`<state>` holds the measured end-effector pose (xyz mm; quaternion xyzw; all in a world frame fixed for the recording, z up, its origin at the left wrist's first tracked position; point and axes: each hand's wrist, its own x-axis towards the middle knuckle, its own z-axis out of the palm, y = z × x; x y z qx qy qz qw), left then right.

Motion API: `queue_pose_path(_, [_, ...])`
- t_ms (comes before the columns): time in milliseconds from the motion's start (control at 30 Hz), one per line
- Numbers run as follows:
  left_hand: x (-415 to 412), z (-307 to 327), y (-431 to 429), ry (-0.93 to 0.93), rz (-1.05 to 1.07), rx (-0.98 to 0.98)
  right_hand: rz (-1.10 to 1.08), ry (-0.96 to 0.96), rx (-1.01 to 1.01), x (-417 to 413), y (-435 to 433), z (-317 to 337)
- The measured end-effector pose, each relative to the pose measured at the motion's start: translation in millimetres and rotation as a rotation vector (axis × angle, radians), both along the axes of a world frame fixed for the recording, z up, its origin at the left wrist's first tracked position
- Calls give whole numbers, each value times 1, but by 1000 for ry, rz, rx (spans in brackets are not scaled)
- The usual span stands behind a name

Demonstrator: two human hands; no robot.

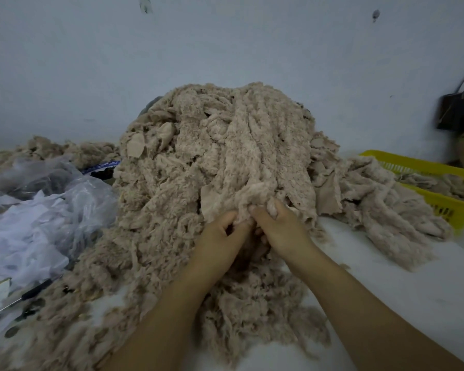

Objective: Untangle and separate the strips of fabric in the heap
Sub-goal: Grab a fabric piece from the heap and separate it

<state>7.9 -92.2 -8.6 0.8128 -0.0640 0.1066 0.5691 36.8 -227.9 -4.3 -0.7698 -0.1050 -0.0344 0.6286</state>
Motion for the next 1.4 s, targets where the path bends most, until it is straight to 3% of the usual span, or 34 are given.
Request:
queue_pose_path(67, [1,1,2,-49,4,-33,-92,-1,86,3,-8,4])
queue_pose_path(100, [2,0,3,-71,8,-53,-145,-24,245,6,-14,8])
queue_pose_path(200, [4,-5,7,-73,0,-30,-141,-29,1104,20,-44,17])
queue_pose_path(233, [6,-7,8,-68,-11,3,-149,26,1219,25,-50,14])
queue_pose_path(300, [9,-9,6,-24,-38,38,-214,150,1035,26,-48,5])
queue_pose_path(400, [10,-11,7,52,-6,105,-303,162,298,28,-30,-13])
queue_pose_path(467, [11,-13,8,86,27,131,-260,112,-92,27,-22,-19])
queue_pose_path(600, [13,-16,8,129,57,110,-181,78,-358,24,-18,-22])
queue_pose_path(700, [13,-15,8,143,66,-145,-141,13,-213,22,-16,-23])
queue_pose_path(867, [17,-2,21,217,85,-911,-154,28,187,19,-18,-16])
queue_pose_path(1000, [26,-1,32,241,-11,-1360,-67,277,813,20,-16,-2])
queue_pose_path(1033, [27,0,35,243,4,-1414,-89,303,883,21,-20,0])
queue_pose_path(1100, [27,2,41,243,115,-1345,-129,307,881,23,-28,2])
queue_pose_path(1133, [27,2,42,238,193,-1210,-133,296,850,24,-30,1])
queue_pose_path(1200, [23,1,36,182,335,-787,-99,281,787,20,-27,0])
queue_pose_path(1267, [16,-2,30,-24,485,-302,-59,252,680,16,-19,-1])
queue_pose_path(1333, [10,-2,21,-298,444,-5,-37,62,430,10,-10,-4])
queue_pose_path(1400, [7,-2,12,-288,252,-11,21,-154,142,3,-5,-5])
